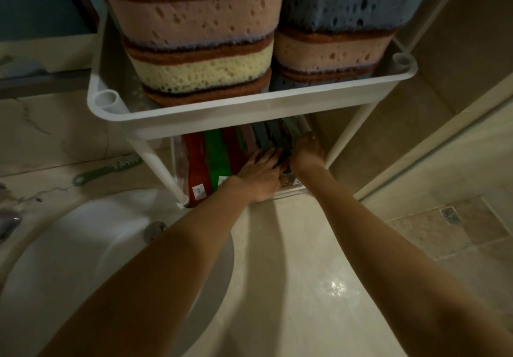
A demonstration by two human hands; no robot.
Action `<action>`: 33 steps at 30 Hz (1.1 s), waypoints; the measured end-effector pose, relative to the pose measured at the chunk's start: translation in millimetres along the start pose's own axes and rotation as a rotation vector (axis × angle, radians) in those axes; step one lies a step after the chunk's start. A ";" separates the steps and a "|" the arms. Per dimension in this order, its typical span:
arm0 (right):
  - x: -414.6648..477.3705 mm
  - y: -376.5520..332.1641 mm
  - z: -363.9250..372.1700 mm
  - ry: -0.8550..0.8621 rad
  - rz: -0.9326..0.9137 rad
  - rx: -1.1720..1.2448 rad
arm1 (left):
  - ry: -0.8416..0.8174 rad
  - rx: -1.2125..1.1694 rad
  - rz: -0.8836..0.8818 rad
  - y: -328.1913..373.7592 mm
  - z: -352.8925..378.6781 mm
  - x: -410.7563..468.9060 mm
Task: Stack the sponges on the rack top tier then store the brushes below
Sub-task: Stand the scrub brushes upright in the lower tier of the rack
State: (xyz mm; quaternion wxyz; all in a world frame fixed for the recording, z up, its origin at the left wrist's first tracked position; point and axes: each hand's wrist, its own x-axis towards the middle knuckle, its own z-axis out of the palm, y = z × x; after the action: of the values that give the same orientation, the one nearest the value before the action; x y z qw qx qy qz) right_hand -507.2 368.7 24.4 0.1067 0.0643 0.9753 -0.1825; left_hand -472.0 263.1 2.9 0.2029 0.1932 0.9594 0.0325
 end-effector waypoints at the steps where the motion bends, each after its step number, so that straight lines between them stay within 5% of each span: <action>1: 0.2 -0.2 -0.5 -0.013 0.006 -0.002 | 0.001 -0.003 0.003 -0.6 -0.6 -0.7; 17: -39.6 5.7 18.2 0.132 -0.063 -0.077 | -0.018 0.024 0.005 -5.5 -2.3 -5.0; 33: -26.6 10.7 19.1 -0.099 -0.001 -0.057 | -0.057 0.003 -0.016 -2.4 -8.8 -4.4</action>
State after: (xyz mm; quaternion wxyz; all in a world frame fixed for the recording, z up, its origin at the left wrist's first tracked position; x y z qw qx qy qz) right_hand -476.2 369.2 9.4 0.1566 0.0515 0.9736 -0.1575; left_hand -472.7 259.3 12.2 0.2302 0.1866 0.9548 0.0240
